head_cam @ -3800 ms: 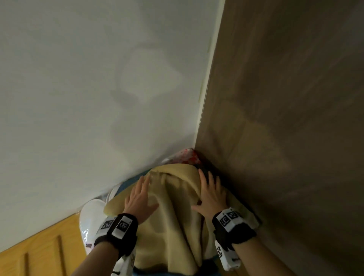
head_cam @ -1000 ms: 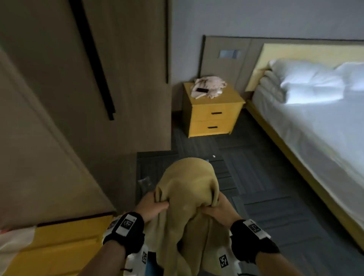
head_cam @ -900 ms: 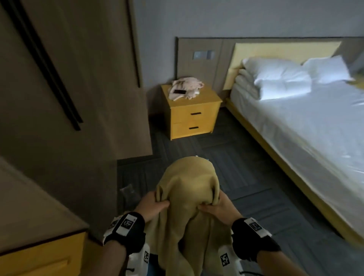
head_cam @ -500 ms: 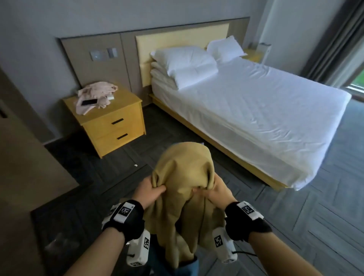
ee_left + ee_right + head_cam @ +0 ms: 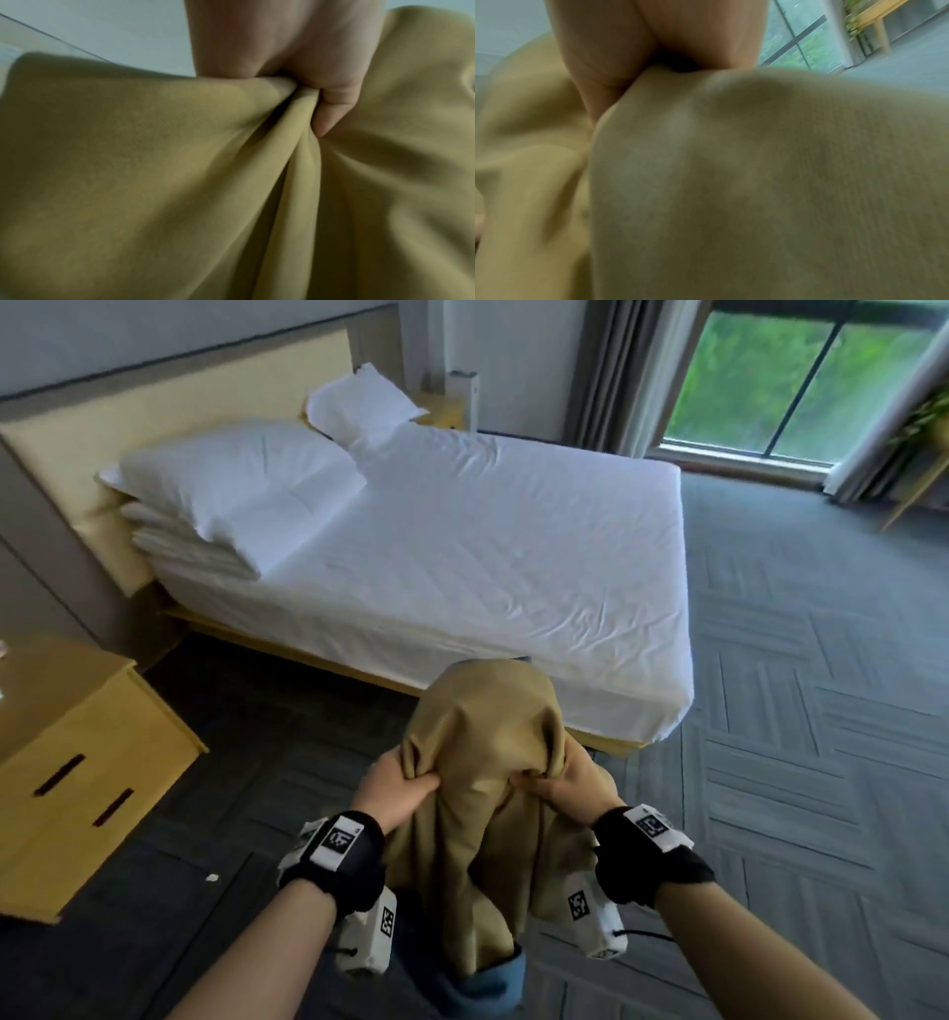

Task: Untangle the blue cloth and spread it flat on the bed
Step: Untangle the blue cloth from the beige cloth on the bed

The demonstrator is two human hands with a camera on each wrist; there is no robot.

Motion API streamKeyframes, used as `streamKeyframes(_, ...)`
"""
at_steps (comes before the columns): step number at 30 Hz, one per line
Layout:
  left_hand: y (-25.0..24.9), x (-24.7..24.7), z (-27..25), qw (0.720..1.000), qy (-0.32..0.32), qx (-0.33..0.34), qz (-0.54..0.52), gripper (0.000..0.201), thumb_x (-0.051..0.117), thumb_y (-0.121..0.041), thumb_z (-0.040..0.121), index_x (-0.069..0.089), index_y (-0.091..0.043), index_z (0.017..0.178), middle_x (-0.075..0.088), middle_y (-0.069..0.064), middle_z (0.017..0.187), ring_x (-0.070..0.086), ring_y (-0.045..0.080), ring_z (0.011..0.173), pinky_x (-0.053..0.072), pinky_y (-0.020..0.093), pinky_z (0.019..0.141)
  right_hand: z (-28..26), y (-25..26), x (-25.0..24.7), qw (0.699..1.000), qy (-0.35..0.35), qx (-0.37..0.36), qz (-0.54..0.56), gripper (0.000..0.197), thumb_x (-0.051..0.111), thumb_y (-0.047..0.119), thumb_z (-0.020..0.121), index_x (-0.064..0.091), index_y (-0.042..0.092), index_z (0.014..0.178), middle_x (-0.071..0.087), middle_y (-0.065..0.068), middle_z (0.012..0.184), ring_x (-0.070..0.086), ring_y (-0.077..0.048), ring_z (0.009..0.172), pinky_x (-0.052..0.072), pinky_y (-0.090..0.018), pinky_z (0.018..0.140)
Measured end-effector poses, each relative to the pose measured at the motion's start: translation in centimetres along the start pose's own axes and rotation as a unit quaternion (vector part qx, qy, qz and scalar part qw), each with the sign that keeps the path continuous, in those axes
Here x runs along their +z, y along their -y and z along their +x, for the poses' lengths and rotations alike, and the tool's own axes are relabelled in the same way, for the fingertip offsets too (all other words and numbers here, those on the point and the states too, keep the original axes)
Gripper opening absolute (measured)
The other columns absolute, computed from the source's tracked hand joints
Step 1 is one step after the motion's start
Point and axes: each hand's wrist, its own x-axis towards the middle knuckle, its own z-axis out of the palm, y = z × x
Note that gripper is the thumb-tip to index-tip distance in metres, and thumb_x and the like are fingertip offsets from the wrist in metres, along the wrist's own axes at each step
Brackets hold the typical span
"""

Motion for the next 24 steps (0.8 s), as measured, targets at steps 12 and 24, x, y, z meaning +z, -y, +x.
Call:
streamKeyframes(12,-10.9,4.4,21.6,0.993,0.080,0.059,0.060,0.056,0.059,-0.036,0.069,0.057,-0.017,0.122,0.064,0.011,0.122,0.057,0.032,0.116,0.045,0.043,0.100,18.7,-4.8,-10.1,0.991,-0.090,0.080,0.051,0.056,0.080,0.011,0.070,0.052,0.006,0.118,0.066,-0.005,0.113,0.062,-0.013,0.104,0.048,-0.019,0.091)
streamKeyframes(24,-22.4,10.7,40.3,0.993,0.073,0.086,-0.015,0.043,0.066,-0.021,0.084,0.054,-0.015,0.125,0.062,0.009,0.126,0.056,0.026,0.117,0.043,0.036,0.100,37.8,-8.8,-22.3,0.984,-0.110,0.103,0.092,0.065,0.081,0.008,0.069,0.047,0.007,0.124,0.062,-0.011,0.120,0.057,-0.023,0.113,0.046,-0.038,0.098)
